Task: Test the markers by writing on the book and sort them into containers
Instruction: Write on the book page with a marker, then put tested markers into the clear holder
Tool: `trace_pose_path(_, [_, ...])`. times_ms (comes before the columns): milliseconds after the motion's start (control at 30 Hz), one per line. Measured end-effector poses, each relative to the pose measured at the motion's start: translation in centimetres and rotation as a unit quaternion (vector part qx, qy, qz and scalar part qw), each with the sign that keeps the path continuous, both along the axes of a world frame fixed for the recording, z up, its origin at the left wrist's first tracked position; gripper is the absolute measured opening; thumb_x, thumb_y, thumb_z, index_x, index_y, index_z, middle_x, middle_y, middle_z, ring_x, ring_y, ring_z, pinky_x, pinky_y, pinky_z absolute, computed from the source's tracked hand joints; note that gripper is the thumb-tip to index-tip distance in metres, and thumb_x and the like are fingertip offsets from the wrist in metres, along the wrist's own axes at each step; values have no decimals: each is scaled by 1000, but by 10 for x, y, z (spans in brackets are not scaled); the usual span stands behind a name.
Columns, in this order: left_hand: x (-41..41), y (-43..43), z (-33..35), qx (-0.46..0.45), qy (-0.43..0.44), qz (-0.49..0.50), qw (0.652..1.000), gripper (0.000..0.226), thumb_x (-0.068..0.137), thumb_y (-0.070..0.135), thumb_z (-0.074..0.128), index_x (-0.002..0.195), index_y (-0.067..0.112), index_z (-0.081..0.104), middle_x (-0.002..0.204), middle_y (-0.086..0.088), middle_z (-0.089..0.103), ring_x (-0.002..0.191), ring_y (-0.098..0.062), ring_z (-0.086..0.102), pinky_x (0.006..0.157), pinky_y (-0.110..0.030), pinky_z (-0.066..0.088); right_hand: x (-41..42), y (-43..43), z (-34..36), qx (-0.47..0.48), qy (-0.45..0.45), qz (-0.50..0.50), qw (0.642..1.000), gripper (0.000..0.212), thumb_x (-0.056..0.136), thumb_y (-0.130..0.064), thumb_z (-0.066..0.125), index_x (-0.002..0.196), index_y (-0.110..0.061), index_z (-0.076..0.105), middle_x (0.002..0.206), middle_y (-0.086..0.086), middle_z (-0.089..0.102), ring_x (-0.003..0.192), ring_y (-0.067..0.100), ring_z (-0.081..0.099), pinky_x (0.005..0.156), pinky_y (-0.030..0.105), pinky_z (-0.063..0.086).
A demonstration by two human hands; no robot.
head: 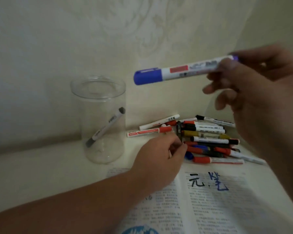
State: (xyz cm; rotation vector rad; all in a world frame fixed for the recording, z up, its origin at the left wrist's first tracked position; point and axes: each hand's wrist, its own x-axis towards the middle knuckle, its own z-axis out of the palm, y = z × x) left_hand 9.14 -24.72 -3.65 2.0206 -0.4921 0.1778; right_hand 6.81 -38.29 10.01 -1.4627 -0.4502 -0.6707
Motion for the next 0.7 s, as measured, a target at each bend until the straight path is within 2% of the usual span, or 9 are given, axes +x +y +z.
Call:
trace_pose_path(67, [-1, 1, 1, 25, 10, 1, 1000, 15, 97, 40, 59, 84, 33, 62, 70, 14, 58, 62, -2, 52, 58, -17, 36, 13, 26, 19, -56, -11, -1, 998, 12, 92, -8, 69, 101, -6, 61, 79, 13, 73, 67, 28, 74, 46, 29, 50])
trace_pose_path(167, [-2, 2, 1, 39, 16, -9, 999, 15, 96, 41, 59, 83, 35, 61, 71, 15, 60, 62, 0, 53, 57, -15, 35, 37, 61, 32, -151, 5, -18, 988, 17, 92, -12, 70, 105, -3, 63, 83, 10, 74, 66, 20, 75, 48, 29, 53])
trace_pose_path(267, [-1, 3, 0, 49, 9, -19, 999, 14, 96, 40, 58, 86, 31, 64, 73, 13, 63, 61, -2, 54, 57, -16, 36, 63, 91, 29, -268, 53, -40, 961, 13, 85, -14, 76, 92, -6, 69, 75, 8, 73, 58, 16, 72, 45, 26, 51])
trace_pose_path(400, [1, 4, -2, 61, -20, -26, 998, 16, 95, 40, 57, 85, 29, 63, 75, 13, 64, 66, -4, 57, 59, -19, 40, 81, 111, 21, -396, 124, -46, 909, 14, 75, -22, 84, 80, -13, 73, 72, -1, 69, 58, 10, 62, 50, 22, 51])
trace_pose_path(500, [2, 4, -3, 58, -24, -44, 997, 15, 95, 38, 57, 85, 29, 63, 77, 12, 66, 71, -6, 60, 63, -25, 48, 84, 113, 19, -414, 184, -27, 891, 18, 74, -22, 85, 81, -9, 75, 64, -1, 64, 46, 2, 51, 41, 16, 40])
trace_pose_path(567, [2, 4, -3, 55, -20, -49, 997, 16, 96, 37, 58, 82, 30, 61, 76, 12, 65, 70, -6, 59, 63, -25, 47, 85, 112, 21, -410, 195, -17, 891, 18, 74, -20, 85, 82, -7, 75, 59, -1, 59, 37, 2, 45, 38, 15, 35])
trace_pose_path(700, [2, 4, -3, 58, -15, -44, 997, 17, 96, 39, 59, 81, 29, 61, 72, 12, 63, 65, -4, 56, 60, -22, 41, 81, 107, 22, -407, 184, -9, 895, 14, 78, -21, 82, 84, -11, 75, 66, 0, 65, 43, 4, 50, 40, 18, 39])
